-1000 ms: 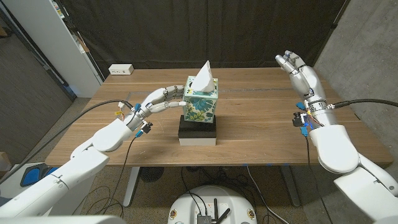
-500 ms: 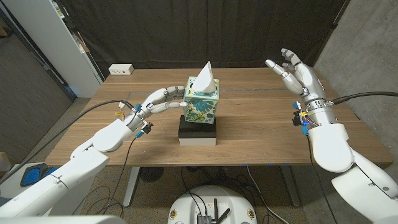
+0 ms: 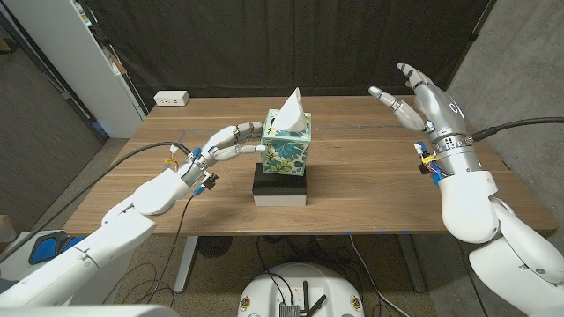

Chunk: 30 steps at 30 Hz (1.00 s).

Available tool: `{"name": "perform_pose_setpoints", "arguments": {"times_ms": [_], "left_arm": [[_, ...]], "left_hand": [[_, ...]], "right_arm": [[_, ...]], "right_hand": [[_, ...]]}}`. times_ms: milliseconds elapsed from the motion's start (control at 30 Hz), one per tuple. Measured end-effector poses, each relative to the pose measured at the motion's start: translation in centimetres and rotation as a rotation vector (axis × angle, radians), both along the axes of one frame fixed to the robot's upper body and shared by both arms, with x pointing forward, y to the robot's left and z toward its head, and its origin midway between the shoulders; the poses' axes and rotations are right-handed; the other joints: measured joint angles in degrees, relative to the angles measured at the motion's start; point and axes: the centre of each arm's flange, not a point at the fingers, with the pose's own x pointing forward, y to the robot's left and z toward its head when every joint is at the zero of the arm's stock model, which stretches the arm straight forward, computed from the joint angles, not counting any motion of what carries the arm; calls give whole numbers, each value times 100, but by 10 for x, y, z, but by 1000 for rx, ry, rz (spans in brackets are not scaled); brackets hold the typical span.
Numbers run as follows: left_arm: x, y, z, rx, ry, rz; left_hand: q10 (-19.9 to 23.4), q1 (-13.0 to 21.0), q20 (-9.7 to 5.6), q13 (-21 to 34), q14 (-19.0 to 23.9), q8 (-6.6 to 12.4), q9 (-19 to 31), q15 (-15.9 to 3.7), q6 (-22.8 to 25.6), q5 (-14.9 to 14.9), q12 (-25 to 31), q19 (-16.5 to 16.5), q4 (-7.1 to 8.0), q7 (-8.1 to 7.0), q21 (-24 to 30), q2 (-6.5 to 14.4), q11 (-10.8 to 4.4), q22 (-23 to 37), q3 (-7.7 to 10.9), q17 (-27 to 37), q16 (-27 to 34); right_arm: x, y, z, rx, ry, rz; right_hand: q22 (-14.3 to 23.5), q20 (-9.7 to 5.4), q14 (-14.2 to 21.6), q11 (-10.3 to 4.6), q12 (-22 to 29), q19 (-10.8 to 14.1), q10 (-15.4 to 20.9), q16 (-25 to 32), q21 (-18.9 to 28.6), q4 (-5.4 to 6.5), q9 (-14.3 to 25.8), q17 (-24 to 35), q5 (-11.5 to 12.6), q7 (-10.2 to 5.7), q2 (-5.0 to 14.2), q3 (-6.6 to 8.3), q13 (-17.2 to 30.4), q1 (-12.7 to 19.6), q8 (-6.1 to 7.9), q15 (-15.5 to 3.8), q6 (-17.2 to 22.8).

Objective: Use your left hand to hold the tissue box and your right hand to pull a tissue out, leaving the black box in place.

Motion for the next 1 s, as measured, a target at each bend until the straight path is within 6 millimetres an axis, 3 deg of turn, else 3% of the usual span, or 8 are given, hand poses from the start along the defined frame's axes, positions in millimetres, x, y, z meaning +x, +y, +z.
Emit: {"name": "perform_pose_setpoints", "arguments": {"times_ms": [200, 267, 600, 667, 1000], "left_arm": [[0, 0, 0, -3, -3, 0], [1, 0, 0, -6, -5, -2], [2, -2, 0, -11, -8, -8], [2, -3, 0, -13, -10, -11], [2, -5, 0, -15, -13, -17]], "left_hand": [[1, -1, 0, 0, -1, -17, -1, 1, 17, 0, 0, 0, -6, 16, 0, 1, 0, 0, -8, 2, 0], [11, -1, 0, 0, -3, -20, -1, 3, 17, 0, 0, 0, -6, 17, 0, 2, -10, 0, -9, 2, 0], [11, -10, 0, 0, 33, -21, -4, 10, 19, -2, 0, 0, -6, 17, 0, 10, -8, 0, -22, 1, -2], [12, -23, 0, 0, 33, -23, -5, 10, 49, -3, 0, 0, -6, 9, 0, 23, -8, 0, -23, 1, -2], [24, -23, 0, 0, 33, -13, -2, 10, 76, -4, 0, 0, -5, 16, 0, 23, -18, 0, -25, 0, -3]], "right_arm": [[-6, 3, 4, -23, -7, -19], [-6, 3, 4, -27, -6, -21], [-7, 9, 9, -55, -9, 15], [-7, 10, 10, -61, -9, 24], [-5, 19, 16, -110, -16, 76]], "right_hand": [[0, -33, 0, -114, 0, 33, 114, 0, 0, -24, 0, -29, 20, -61, 52, 23, 0, 54, 0, 0, 61], [0, -32, 0, -112, 0, 32, 112, 0, 0, -24, 0, -30, 22, -61, -6, 23, 0, 115, 0, 0, 61], [0, -115, 72, -174, 0, 114, 174, 0, 0, -110, 0, -29, 83, -123, 144, 176, -1, 388, 0, -72, 123], [0, -113, 93, -174, 0, 113, 174, 0, 0, -118, 0, -29, 111, -123, 82, 215, -1, 448, 0, -94, 123], [0, -92, 127, -152, 0, 175, 196, 29, 0, -133, 0, -56, 128, -154, 121, 262, -1, 558, -1, -99, 154]]}}
